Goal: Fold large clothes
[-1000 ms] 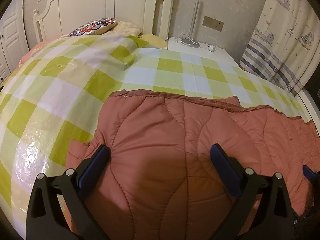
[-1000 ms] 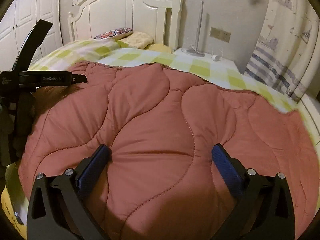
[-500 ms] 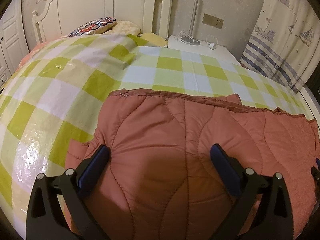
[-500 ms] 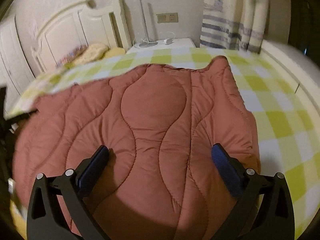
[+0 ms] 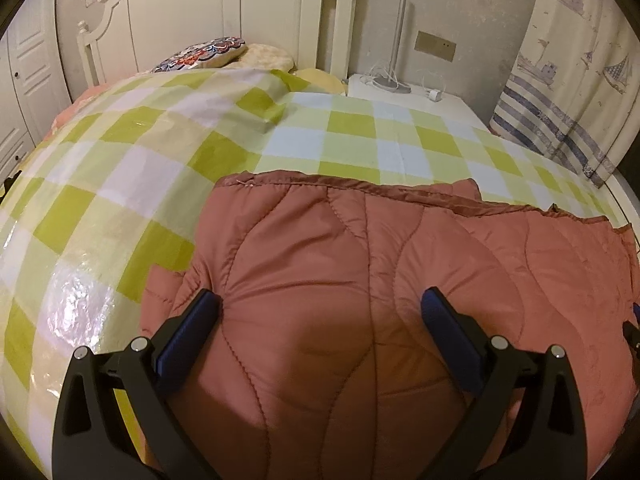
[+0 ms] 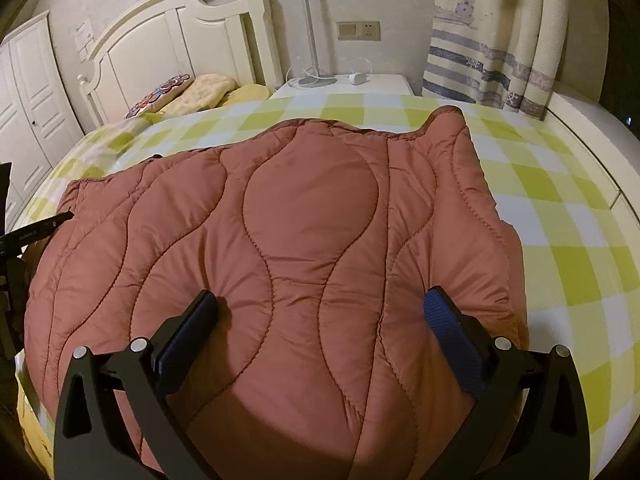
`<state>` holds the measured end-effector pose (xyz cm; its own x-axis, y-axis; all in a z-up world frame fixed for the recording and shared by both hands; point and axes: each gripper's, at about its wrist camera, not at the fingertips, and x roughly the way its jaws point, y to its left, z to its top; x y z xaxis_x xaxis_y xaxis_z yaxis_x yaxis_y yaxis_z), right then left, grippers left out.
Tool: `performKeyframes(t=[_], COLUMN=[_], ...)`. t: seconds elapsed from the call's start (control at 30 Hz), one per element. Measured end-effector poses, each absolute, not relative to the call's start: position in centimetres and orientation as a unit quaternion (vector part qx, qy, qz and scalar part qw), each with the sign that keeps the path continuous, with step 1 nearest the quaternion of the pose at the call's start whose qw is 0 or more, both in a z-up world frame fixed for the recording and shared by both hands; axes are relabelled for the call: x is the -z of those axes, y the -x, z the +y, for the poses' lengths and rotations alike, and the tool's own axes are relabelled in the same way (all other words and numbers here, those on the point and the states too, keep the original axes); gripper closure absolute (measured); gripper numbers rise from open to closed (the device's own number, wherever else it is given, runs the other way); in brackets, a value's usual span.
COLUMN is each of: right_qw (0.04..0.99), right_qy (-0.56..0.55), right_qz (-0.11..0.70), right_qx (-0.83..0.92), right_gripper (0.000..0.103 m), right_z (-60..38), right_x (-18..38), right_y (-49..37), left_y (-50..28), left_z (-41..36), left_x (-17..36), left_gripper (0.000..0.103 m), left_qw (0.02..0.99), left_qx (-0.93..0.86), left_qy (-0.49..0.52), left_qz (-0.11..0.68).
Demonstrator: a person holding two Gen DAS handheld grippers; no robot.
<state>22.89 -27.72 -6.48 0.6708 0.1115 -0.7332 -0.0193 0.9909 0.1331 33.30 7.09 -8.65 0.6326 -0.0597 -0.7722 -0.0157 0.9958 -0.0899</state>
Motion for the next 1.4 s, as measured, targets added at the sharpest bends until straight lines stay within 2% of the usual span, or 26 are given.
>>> performKeyframes(t=[0.17, 0.27, 0.4, 0.57, 0.63, 0.7, 0.9, 1.03, 1.17, 1.4], right_qw=[0.908, 0.932, 0.952, 0.938, 0.923, 0.925, 0.929, 0.925, 0.926, 0.926], right_qy=[-0.061, -0.075, -0.047, 0.037, 0.044, 0.030, 0.015, -0.021, -0.049, -0.051], right_qz=[0.415, 0.354, 0.301, 0.333, 0.375, 0.370, 0.365, 0.379, 0.373, 0.373], right_qx=[-0.007, 0.002, -0.040, -0.085, -0.077, -0.084, -0.059, -0.030, -0.040, -0.012], right_gripper=[0.005, 0.005, 0.005, 0.005, 0.005, 0.005, 0.005, 0.005, 0.005, 0.005], right_z=[-27.7, -26.3, -22.1, -16.5, -16.1, -16.5, -17.6, -20.8, -22.8, -21.4], right_x=[5.3, 2.1, -0.6, 1.9, 4.7, 5.6, 3.6, 4.7, 5.9, 4.0], right_y=[-22.7, -19.5, -15.2, -13.8, -14.9, -15.0, -14.1, -14.4, -14.3, -13.8], left_y=[-33.0, -28.6, -23.3, -21.0, -22.0, -22.7, -21.6, -21.6, -21.8, -22.1], left_z=[6.6, 5.5, 2.7, -2.1, -2.6, -2.2, 0.1, 3.3, 3.3, 3.1], left_x=[7.4, 4.2, 2.3, 5.3, 7.0, 8.4, 7.8, 8.3, 8.8, 9.0], left_gripper=[0.004, 0.003, 0.002, 0.002, 0.002, 0.002, 0.002, 0.002, 0.002, 0.002], left_qw=[0.905, 0.932, 0.943, 0.931, 0.921, 0.919, 0.924, 0.928, 0.930, 0.928], left_qx=[-0.005, 0.015, 0.056, 0.069, 0.060, 0.071, 0.055, 0.032, 0.027, 0.024], left_qy=[0.028, 0.034, 0.032, -0.035, -0.046, -0.035, -0.015, 0.024, 0.003, -0.003], left_qz=[0.425, 0.360, 0.326, 0.358, 0.381, 0.387, 0.378, 0.371, 0.366, 0.371])
